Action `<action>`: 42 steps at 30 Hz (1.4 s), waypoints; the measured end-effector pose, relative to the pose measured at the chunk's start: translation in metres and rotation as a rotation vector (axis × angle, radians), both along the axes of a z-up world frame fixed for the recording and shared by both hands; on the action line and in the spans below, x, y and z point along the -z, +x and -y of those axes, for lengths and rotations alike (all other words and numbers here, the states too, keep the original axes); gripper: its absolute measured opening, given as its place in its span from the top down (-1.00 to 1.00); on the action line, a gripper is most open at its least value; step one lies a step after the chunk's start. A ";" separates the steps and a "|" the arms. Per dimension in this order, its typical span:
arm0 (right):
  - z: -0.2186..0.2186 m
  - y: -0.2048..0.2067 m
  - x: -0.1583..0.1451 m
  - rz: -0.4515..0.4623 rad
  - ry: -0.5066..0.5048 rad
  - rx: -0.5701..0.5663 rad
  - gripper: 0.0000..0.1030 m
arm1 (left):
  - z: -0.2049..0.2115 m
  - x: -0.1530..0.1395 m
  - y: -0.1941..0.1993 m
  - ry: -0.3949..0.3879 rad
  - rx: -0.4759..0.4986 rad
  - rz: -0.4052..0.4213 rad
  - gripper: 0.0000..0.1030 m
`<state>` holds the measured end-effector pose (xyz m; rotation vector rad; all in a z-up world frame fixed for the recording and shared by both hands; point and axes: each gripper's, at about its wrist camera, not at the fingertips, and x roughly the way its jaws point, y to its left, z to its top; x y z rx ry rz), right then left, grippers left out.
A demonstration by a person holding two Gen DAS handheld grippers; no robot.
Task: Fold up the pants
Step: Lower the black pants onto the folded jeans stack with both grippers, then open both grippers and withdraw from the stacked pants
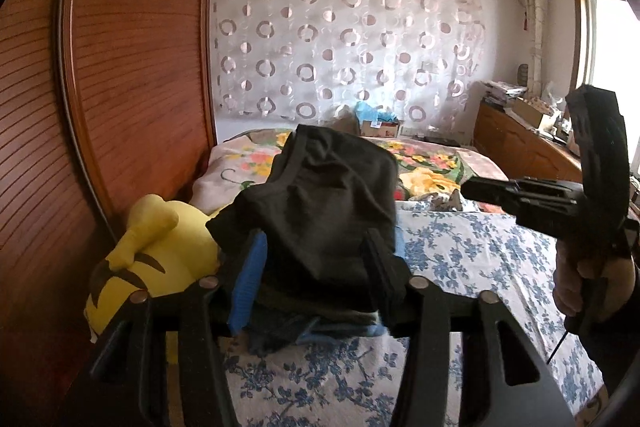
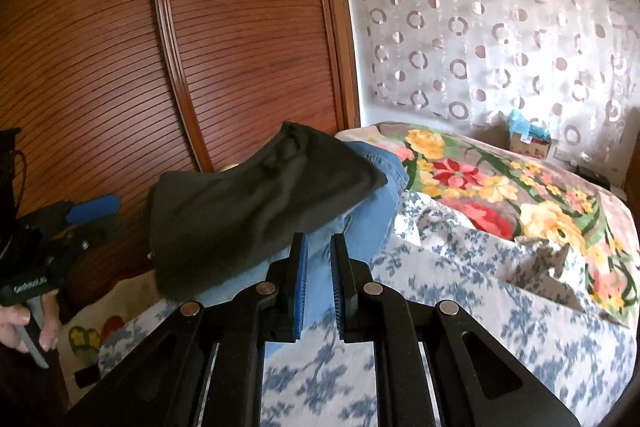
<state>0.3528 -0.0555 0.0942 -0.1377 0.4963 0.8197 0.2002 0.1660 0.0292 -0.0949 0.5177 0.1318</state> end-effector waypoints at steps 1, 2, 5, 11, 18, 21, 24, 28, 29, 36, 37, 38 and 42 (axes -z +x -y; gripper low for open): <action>0.003 -0.005 0.000 0.003 0.000 0.002 0.77 | 0.002 -0.002 -0.002 -0.002 0.008 0.005 -0.40; 0.006 -0.009 0.000 0.006 -0.002 0.007 0.76 | 0.004 -0.003 -0.006 -0.003 0.015 0.011 -0.50; 0.015 -0.021 0.000 0.004 -0.003 0.020 0.76 | 0.008 -0.007 -0.012 -0.003 0.020 0.020 -0.62; 0.029 -0.041 -0.002 0.012 0.016 0.032 0.73 | 0.019 -0.010 -0.022 0.023 0.038 0.013 -0.80; 0.040 -0.061 -0.004 0.022 0.030 0.056 0.49 | 0.033 -0.014 -0.034 0.039 0.052 0.020 -0.80; 0.046 -0.071 -0.004 0.029 0.031 0.079 0.38 | 0.044 -0.015 -0.040 0.048 0.101 0.018 -0.80; 0.056 -0.085 -0.006 0.041 0.048 0.105 0.31 | 0.056 -0.019 -0.047 0.084 0.096 0.039 -0.80; 0.067 -0.103 -0.006 0.050 0.048 0.135 0.23 | 0.069 -0.021 -0.053 0.057 0.139 0.045 -0.80; 0.070 -0.107 -0.005 0.053 0.046 0.143 0.21 | 0.072 -0.022 -0.054 0.052 0.152 0.045 -0.80; 0.092 -0.136 -0.004 0.066 0.062 0.204 0.07 | 0.097 -0.019 -0.060 0.049 0.194 0.036 -0.80; 0.094 -0.141 -0.003 0.067 0.060 0.214 0.05 | 0.100 -0.018 -0.061 0.047 0.198 0.032 -0.80; 0.096 -0.145 -0.002 0.067 0.060 0.221 0.01 | 0.105 -0.016 -0.062 0.044 0.204 0.027 -0.80; 0.105 -0.162 0.002 0.069 0.061 0.253 -0.11 | 0.119 -0.011 -0.066 0.039 0.224 0.018 -0.80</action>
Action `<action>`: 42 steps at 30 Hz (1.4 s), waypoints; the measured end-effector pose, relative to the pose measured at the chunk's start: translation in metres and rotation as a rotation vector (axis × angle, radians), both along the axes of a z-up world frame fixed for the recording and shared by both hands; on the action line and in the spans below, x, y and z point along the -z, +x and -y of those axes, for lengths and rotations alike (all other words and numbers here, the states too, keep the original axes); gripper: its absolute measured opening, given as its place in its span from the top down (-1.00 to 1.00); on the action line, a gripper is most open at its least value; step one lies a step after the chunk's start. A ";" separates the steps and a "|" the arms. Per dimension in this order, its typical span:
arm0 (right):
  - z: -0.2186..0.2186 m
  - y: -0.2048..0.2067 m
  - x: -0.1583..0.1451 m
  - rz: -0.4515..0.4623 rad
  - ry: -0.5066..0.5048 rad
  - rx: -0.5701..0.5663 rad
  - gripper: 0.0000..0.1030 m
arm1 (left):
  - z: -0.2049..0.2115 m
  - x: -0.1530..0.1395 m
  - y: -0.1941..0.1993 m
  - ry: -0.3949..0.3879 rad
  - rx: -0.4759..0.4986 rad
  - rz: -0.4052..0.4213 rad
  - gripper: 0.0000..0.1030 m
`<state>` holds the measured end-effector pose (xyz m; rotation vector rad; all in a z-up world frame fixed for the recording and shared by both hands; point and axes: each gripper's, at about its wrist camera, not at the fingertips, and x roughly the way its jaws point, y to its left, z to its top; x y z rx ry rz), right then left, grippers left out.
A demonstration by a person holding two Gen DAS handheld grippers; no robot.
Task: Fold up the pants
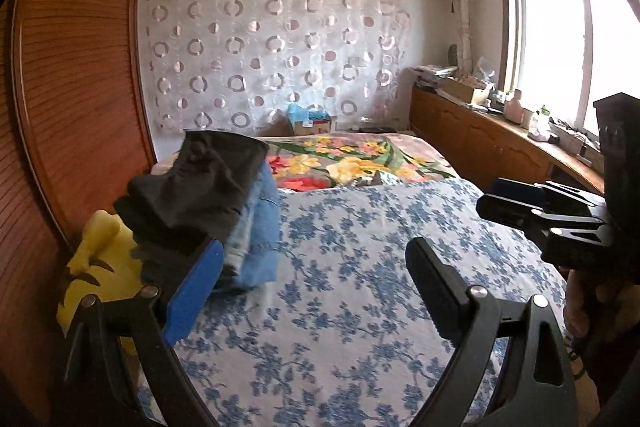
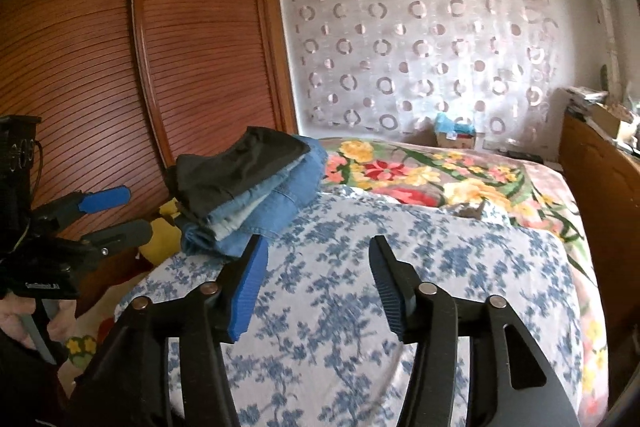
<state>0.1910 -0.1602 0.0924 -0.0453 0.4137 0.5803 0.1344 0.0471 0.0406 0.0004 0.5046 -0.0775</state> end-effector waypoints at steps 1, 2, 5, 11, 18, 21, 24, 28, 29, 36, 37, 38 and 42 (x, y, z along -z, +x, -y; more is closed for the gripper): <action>0.002 -0.003 0.001 -0.002 0.003 0.004 -0.12 | 0.004 0.001 -0.002 0.000 0.003 -0.002 -0.80; 0.005 -0.007 0.002 -0.005 0.005 0.013 -0.15 | 0.007 0.002 -0.004 0.000 0.007 -0.004 -0.80; 0.012 -0.020 0.005 -0.009 0.011 0.051 -0.25 | 0.019 0.006 -0.010 0.000 0.024 -0.011 -0.80; 0.024 -0.050 0.011 -0.022 0.039 0.097 -0.32 | 0.037 0.012 -0.024 -0.001 0.050 -0.019 -0.80; 0.034 -0.093 0.008 -0.006 0.046 0.183 -0.40 | 0.052 0.015 -0.048 -0.004 0.058 -0.027 -0.80; 0.036 -0.109 0.001 0.005 0.054 0.223 -0.41 | 0.055 0.007 -0.061 -0.013 0.052 -0.006 -0.80; 0.038 -0.130 -0.006 0.026 0.064 0.254 -0.42 | 0.058 -0.003 -0.072 -0.011 0.044 0.016 -0.80; 0.037 -0.156 -0.019 0.073 0.062 0.286 -0.42 | 0.060 -0.016 -0.083 -0.011 0.032 0.038 -0.80; 0.036 -0.161 -0.024 0.083 0.066 0.290 -0.42 | 0.061 -0.018 -0.085 -0.012 0.029 0.044 -0.80; 0.039 -0.193 -0.028 0.123 0.080 0.309 -0.42 | 0.064 -0.039 -0.105 -0.014 0.028 0.094 -0.80; 0.038 -0.196 -0.029 0.127 0.082 0.311 -0.42 | 0.064 -0.041 -0.108 -0.014 0.027 0.100 -0.80; 0.038 -0.199 -0.028 0.131 0.082 0.316 -0.42 | 0.064 -0.043 -0.109 -0.015 0.030 0.103 -0.80; 0.038 -0.196 -0.020 0.141 0.077 0.323 -0.42 | 0.063 -0.045 -0.110 -0.019 0.031 0.111 -0.80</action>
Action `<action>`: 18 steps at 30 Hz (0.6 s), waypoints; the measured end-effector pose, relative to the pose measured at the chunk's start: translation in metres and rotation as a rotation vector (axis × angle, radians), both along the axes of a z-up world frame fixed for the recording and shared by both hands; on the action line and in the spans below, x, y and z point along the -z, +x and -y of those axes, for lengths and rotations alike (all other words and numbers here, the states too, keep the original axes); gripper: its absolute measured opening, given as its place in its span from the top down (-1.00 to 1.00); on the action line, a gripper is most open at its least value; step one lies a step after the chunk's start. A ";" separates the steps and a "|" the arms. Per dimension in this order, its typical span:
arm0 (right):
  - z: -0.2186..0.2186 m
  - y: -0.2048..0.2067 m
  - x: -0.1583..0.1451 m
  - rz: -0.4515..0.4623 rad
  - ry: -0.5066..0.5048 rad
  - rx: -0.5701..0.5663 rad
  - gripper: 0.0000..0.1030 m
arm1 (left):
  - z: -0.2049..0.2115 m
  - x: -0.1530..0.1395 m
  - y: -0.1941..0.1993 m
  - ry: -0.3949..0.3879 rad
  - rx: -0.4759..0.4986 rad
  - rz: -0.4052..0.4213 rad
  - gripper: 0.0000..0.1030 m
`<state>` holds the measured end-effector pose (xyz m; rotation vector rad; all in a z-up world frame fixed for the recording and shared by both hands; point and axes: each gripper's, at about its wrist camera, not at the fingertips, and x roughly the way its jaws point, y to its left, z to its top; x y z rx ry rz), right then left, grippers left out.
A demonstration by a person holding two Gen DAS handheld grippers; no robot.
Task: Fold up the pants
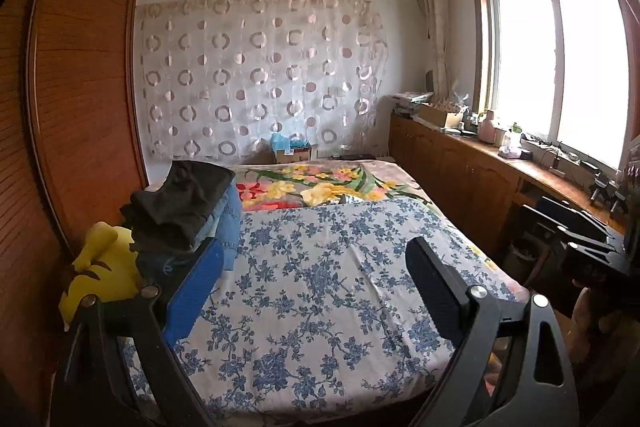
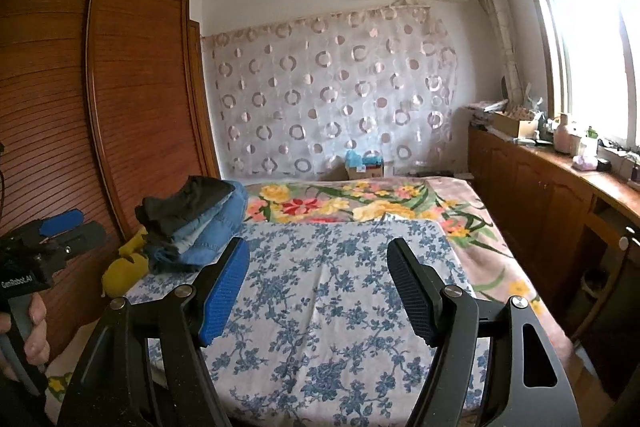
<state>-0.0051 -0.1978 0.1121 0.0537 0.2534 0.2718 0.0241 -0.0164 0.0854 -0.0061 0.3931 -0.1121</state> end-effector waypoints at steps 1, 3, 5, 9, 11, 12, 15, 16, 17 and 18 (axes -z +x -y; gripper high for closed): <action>0.000 0.002 0.002 0.001 -0.003 0.001 -0.42 | 0.000 0.000 0.000 0.000 -0.001 -0.002 -0.80; -0.002 0.004 0.005 0.003 -0.010 0.003 -0.42 | 0.000 0.001 0.000 -0.001 -0.002 -0.003 -0.80; -0.002 0.003 0.006 0.000 -0.015 0.002 -0.42 | 0.000 0.001 -0.001 -0.004 -0.003 -0.006 -0.80; 0.004 0.005 0.003 -0.004 -0.014 0.004 -0.42 | 0.002 0.000 -0.003 -0.004 -0.009 -0.013 -0.80; 0.006 0.007 0.002 -0.004 -0.014 0.007 -0.42 | 0.002 0.001 -0.002 -0.004 -0.010 -0.014 -0.80; 0.006 0.008 0.002 -0.004 -0.013 0.006 -0.42 | 0.002 0.001 -0.002 -0.005 -0.011 -0.014 -0.80; 0.006 0.008 0.002 -0.004 -0.015 0.009 -0.42 | 0.002 0.001 -0.002 -0.005 -0.015 -0.014 -0.80; 0.006 0.009 0.002 -0.005 -0.015 0.009 -0.42 | 0.003 0.001 -0.002 -0.005 -0.016 -0.014 -0.80; 0.005 0.009 0.002 -0.005 -0.016 0.011 -0.42 | 0.002 0.001 -0.001 -0.005 -0.015 -0.015 -0.80; 0.004 0.009 0.002 -0.006 -0.016 0.011 -0.42 | 0.002 0.001 -0.002 -0.005 -0.015 -0.015 -0.80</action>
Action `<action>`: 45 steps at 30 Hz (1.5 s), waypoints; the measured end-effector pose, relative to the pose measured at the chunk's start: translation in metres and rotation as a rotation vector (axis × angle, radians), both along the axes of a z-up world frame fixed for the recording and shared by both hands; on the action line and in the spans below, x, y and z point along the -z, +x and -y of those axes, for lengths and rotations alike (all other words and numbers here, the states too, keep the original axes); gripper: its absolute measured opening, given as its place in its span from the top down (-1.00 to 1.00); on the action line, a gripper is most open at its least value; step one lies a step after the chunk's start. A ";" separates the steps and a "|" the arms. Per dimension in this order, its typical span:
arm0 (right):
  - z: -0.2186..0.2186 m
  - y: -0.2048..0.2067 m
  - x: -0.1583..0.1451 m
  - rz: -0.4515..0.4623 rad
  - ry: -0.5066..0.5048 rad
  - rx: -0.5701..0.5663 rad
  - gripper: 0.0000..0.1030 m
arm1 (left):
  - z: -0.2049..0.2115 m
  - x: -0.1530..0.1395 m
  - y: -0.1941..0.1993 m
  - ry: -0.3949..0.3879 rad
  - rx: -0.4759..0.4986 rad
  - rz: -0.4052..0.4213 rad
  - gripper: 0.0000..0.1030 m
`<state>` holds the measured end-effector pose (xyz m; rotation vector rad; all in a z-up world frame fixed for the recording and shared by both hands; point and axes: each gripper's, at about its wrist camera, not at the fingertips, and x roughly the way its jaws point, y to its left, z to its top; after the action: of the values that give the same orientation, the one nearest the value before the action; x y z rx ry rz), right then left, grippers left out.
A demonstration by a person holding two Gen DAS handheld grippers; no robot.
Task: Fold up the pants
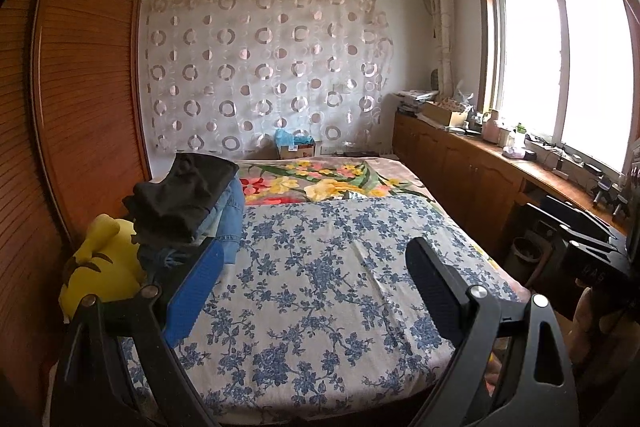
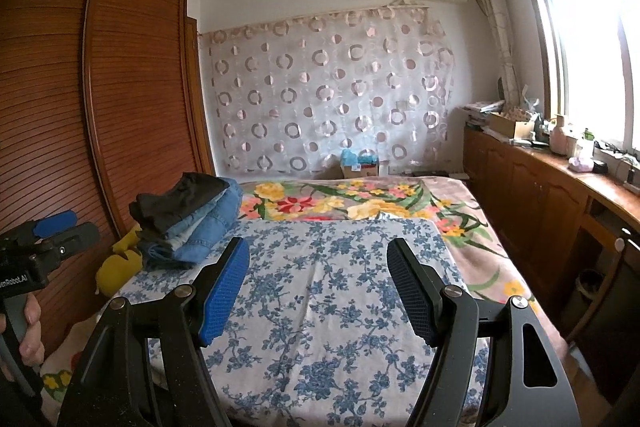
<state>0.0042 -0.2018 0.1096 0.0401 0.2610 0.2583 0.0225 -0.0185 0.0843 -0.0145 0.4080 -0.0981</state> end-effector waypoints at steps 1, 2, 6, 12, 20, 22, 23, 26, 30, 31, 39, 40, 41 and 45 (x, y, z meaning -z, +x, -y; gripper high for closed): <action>0.000 0.001 0.000 -0.001 0.002 0.000 -0.42 | 0.000 0.000 0.000 0.000 0.000 0.000 -0.80; 0.000 0.002 0.000 -0.001 0.003 -0.001 -0.42 | -0.002 0.001 0.000 -0.001 0.000 0.000 -0.80; 0.000 0.001 0.000 0.000 0.001 -0.001 -0.42 | -0.002 0.001 0.000 0.000 -0.001 0.000 -0.80; 0.001 0.001 0.000 -0.001 0.001 -0.003 -0.42 | -0.002 0.001 0.000 -0.001 0.000 0.001 -0.80; 0.002 0.002 0.001 -0.001 0.000 -0.001 -0.42 | -0.003 0.002 0.000 -0.003 0.002 0.002 -0.80; 0.003 0.001 0.001 0.000 0.000 0.000 -0.42 | -0.003 0.003 0.000 -0.001 0.001 0.002 -0.80; 0.003 0.001 0.001 0.000 -0.002 0.001 -0.42 | -0.003 0.003 0.000 -0.002 0.001 0.003 -0.80; 0.003 0.001 0.002 0.001 -0.002 0.000 -0.42 | -0.003 0.003 0.000 -0.002 0.001 0.004 -0.80; 0.004 0.001 0.002 0.002 -0.004 0.004 -0.42 | -0.004 0.003 -0.001 -0.002 0.001 0.005 -0.80; 0.004 0.001 0.002 0.002 -0.005 0.005 -0.42 | -0.004 0.004 -0.001 -0.002 0.002 0.005 -0.80; 0.003 -0.001 0.003 0.004 -0.008 0.003 -0.42 | -0.008 0.001 -0.001 -0.002 0.006 0.009 -0.80; 0.004 -0.001 0.002 0.005 -0.008 0.003 -0.42 | -0.008 0.000 -0.002 -0.001 0.006 0.012 -0.80; 0.003 -0.001 0.003 0.005 -0.007 0.002 -0.42 | -0.009 -0.001 -0.002 -0.002 0.006 0.013 -0.80; 0.003 -0.001 0.003 0.004 -0.007 0.002 -0.42 | -0.010 -0.004 -0.003 -0.001 0.003 0.017 -0.80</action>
<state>0.0031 -0.2049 0.1067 0.0325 0.2578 0.2550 0.0190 -0.0088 0.0883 -0.0135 0.3908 -0.1017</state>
